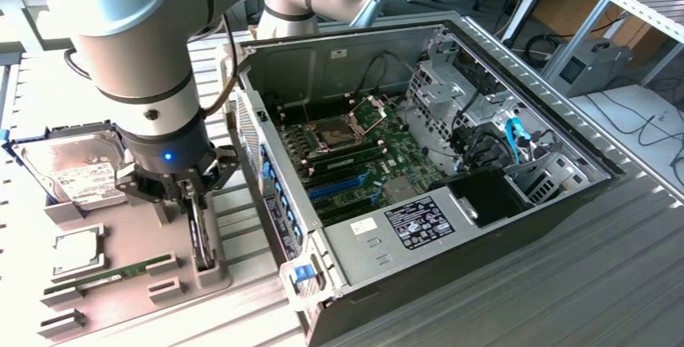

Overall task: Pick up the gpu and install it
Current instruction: 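Pick up the gpu and move the gpu toward the slot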

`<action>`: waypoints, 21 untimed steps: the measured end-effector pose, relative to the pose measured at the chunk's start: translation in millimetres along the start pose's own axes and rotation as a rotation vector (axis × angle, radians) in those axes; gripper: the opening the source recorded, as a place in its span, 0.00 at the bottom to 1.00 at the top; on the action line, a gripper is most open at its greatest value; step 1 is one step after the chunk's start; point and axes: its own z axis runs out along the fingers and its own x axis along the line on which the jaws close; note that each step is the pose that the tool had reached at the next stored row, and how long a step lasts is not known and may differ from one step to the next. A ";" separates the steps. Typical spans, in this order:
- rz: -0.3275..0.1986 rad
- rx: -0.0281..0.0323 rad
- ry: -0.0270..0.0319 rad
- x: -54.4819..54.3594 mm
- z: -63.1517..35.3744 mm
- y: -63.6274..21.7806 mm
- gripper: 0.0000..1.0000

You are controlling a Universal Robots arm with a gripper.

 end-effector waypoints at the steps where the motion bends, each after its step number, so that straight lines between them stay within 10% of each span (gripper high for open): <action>1: 0.000 -0.0001 0.0000 0.0 0.0 0.0 0.28; 21: 0.000 0.0000 -0.0003 -0.2 -2.6 0.1 0.27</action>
